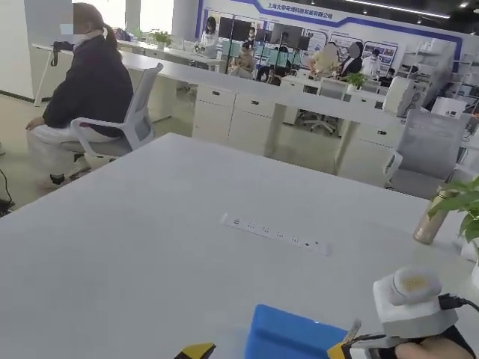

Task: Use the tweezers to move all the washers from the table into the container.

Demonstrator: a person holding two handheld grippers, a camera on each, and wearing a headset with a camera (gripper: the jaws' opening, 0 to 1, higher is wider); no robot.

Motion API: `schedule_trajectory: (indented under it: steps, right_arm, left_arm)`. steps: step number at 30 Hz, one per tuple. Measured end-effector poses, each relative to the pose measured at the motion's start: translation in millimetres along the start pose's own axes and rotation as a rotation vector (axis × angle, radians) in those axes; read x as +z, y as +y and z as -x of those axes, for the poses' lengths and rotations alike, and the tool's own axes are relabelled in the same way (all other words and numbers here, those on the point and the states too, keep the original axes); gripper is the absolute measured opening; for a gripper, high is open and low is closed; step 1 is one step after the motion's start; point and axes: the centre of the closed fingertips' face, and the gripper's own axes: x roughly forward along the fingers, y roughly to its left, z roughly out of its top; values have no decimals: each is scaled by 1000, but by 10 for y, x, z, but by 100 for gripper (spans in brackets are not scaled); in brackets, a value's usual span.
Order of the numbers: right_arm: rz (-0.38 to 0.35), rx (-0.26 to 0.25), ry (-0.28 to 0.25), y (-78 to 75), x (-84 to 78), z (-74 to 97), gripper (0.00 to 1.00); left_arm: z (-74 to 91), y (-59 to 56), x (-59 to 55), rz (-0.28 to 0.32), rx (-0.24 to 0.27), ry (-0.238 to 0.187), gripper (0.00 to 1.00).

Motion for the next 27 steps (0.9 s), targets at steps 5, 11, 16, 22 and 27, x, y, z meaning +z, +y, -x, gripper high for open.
schedule_trajectory:
  steps: [5, 11, 16, 22, 27]
  right_arm:
    - [6, -2, 9, 1, -14, -8, 3]
    - [15, -2, 12, 13, -19, -2, 3]
    - [8, 6, 17, 37, -29, 21, 3]
    - [25, 1, 8, 50, 7, 115, 3]
    - [48, 10, -16, 125, 77, 224, 3]
  left_arm:
    - [-6, -17, 4, 5, -8, -1, 87]
    - [-15, -33, -22, 2, -16, 12, 87]
    - [-14, -42, -23, 1, -21, 14, 87]
    - [-15, -47, -34, -3, -24, 20, 86]
    - [-12, -47, -41, -5, -24, 24, 86]
